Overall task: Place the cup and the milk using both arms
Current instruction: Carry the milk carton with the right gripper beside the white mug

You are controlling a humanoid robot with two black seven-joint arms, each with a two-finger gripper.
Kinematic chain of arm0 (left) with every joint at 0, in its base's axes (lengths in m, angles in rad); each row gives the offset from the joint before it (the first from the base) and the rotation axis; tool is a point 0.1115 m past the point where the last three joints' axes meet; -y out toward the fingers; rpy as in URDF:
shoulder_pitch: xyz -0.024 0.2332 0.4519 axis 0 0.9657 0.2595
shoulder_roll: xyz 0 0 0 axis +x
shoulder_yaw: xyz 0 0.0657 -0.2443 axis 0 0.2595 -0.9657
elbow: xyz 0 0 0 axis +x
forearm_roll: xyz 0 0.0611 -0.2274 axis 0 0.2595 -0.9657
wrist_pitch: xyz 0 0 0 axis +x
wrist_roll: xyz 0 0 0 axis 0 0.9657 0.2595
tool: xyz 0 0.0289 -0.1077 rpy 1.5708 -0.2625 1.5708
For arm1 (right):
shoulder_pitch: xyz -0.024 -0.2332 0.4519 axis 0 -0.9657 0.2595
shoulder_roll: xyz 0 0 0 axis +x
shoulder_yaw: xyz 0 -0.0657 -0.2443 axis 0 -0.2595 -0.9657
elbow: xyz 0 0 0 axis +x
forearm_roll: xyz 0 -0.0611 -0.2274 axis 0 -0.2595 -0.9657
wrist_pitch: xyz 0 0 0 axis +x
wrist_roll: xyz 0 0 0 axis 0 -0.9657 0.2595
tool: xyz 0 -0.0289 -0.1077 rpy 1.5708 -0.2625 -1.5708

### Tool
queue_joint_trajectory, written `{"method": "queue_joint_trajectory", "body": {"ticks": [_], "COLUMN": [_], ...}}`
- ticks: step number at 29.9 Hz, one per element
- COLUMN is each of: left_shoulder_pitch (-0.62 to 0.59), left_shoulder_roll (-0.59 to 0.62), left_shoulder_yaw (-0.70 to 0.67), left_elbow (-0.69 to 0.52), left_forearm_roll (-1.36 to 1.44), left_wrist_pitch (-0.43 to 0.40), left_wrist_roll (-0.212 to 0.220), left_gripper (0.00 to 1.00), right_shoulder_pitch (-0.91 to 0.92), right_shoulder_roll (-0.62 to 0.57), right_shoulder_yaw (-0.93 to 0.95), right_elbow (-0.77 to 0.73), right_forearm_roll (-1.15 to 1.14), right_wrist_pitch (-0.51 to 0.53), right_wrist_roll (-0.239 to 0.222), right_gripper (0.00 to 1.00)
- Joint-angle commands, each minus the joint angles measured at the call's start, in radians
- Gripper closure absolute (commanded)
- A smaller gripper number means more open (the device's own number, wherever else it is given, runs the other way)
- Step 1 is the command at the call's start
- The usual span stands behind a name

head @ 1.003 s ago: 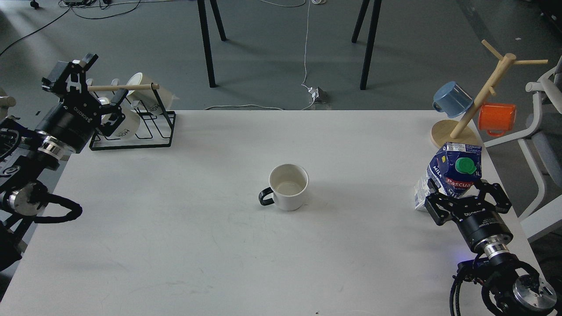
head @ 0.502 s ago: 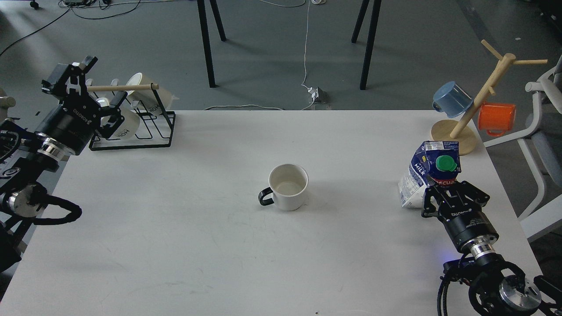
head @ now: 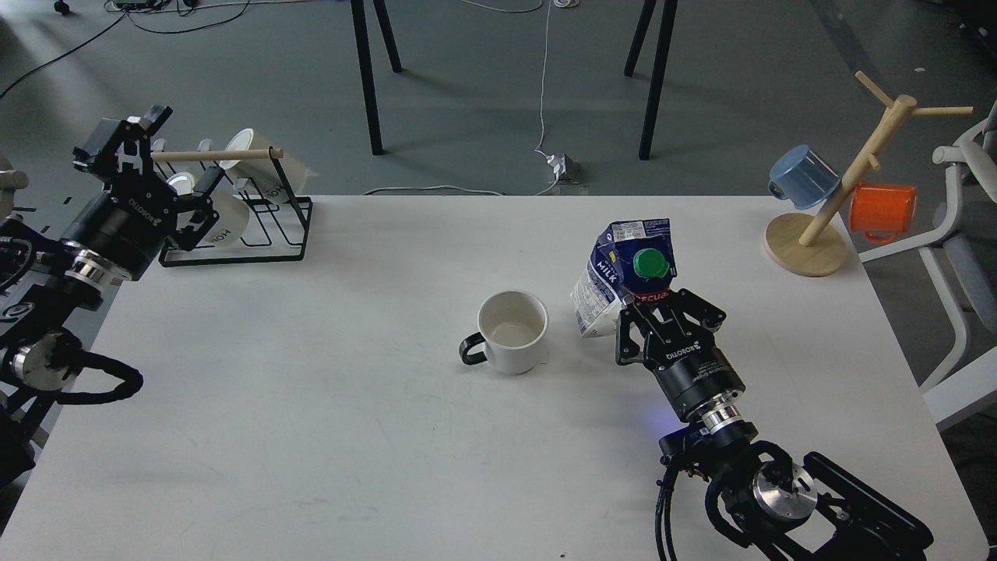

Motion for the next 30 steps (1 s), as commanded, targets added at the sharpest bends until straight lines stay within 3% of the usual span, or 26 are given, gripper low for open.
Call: {"method": "queue_joint_trajectory", "body": {"ticks": [1,18,24,30], "left_shoulder_pitch": [0.000,0.000,0.000,0.002], "left_shoulder_roll": [0.001,0.001,0.003,0.003], "left_shoulder_yaw": [0.000,0.000,0.000,0.000], "left_elbow": [0.001,0.004,0.004,0.004], "left_forearm_roll": [0.000,0.000,0.000,0.000], "left_wrist_pitch": [0.000,0.000,0.000,0.000], "left_wrist_roll": [0.000,0.000,0.000,0.000], "left_gripper": [0.01,0.01,0.01,0.01], "right_shoulder_pitch": [-0.001,-0.010,-0.013,-0.016], "right_shoulder_roll": [0.014,0.028,0.028,0.027], "right_shoulder_yaw": [-0.025,-0.042,-0.042,-0.042], "right_elbow": [-0.006,-0.049,-0.048,-0.048], "right_forearm_roll": [-0.009,-0.014,-0.021,-0.023], "right_wrist_pitch": [0.000,0.000,0.000,0.000], "right_wrist_roll": [0.000,0.000,0.000,-0.002], "right_gripper": [0.74,0.71,0.56,0.50]}}
